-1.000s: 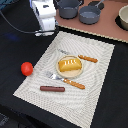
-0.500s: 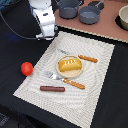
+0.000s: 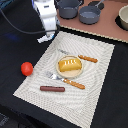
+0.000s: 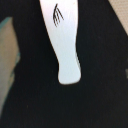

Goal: Interact with the objects in diverse but meaningful ways.

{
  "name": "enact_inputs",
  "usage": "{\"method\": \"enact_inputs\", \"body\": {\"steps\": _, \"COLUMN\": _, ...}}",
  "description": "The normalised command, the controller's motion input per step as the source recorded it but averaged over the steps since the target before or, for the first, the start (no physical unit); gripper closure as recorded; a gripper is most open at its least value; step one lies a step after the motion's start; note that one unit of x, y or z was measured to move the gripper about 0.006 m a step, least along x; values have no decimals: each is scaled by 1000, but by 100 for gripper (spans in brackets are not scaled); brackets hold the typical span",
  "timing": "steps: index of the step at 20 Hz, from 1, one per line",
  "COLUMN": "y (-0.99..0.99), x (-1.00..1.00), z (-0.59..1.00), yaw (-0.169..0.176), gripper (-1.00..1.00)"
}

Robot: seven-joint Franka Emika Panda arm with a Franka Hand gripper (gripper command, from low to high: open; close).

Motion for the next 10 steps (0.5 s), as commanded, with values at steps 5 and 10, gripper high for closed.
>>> {"method": "enact_inputs", "body": {"steps": 5, "y": -345, "x": 571, "z": 742, "yaw": -126, "gripper": -100}}
{"method": "enact_inputs", "body": {"steps": 10, "y": -599, "x": 770, "z": 578, "yaw": -40, "gripper": -100}}
